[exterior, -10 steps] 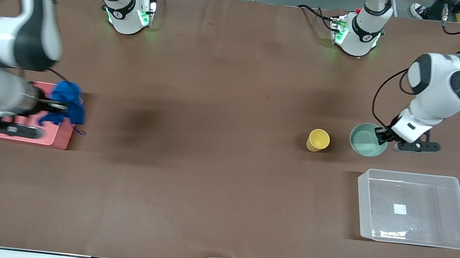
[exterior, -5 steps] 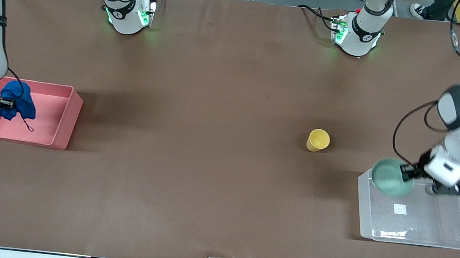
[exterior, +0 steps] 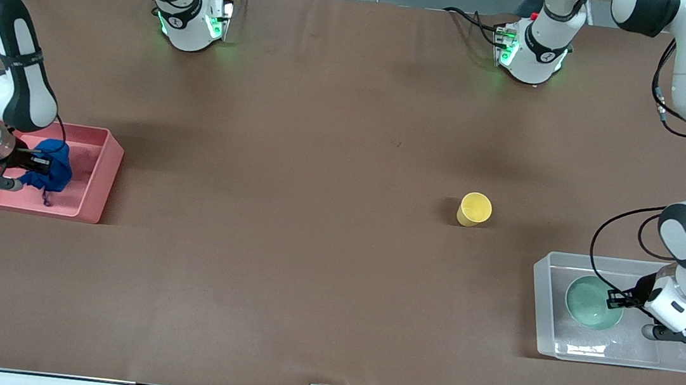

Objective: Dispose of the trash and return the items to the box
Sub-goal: 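Lift the blue bag into the pink bin and open the right gripper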

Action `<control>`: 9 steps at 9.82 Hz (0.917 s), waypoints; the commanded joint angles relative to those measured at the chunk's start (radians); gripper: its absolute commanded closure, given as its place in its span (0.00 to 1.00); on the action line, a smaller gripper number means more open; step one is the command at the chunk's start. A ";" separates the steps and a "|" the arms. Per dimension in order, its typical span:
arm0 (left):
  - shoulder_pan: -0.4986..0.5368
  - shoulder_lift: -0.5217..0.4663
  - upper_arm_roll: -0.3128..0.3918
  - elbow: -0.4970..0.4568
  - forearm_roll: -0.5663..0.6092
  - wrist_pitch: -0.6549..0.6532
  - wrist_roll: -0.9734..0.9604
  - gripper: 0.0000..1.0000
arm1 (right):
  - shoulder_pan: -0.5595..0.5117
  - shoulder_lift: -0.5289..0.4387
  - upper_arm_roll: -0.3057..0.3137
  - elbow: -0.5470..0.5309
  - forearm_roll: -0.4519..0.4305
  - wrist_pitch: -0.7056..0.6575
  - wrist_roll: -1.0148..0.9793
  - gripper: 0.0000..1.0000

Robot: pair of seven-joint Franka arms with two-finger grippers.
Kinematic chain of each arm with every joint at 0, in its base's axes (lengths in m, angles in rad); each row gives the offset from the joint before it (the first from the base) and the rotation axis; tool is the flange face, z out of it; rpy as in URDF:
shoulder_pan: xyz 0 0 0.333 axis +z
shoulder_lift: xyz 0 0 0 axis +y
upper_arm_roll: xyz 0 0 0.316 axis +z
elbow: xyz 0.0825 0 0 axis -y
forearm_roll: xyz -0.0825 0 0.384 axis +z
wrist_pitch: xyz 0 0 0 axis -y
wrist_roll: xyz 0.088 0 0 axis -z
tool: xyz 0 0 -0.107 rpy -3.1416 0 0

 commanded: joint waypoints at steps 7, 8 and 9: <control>-0.004 -0.118 -0.003 -0.081 -0.009 -0.047 0.073 0.00 | 0.289 -0.351 0.022 0.216 0.031 -0.518 0.365 0.00; -0.007 -0.177 -0.017 -0.083 -0.002 -0.122 0.066 0.00 | 0.299 -0.357 0.022 0.324 0.034 -0.650 0.367 0.00; -0.007 -0.247 -0.049 -0.116 0.061 -0.192 0.025 0.00 | 0.296 -0.368 0.022 0.439 0.069 -0.791 0.357 0.00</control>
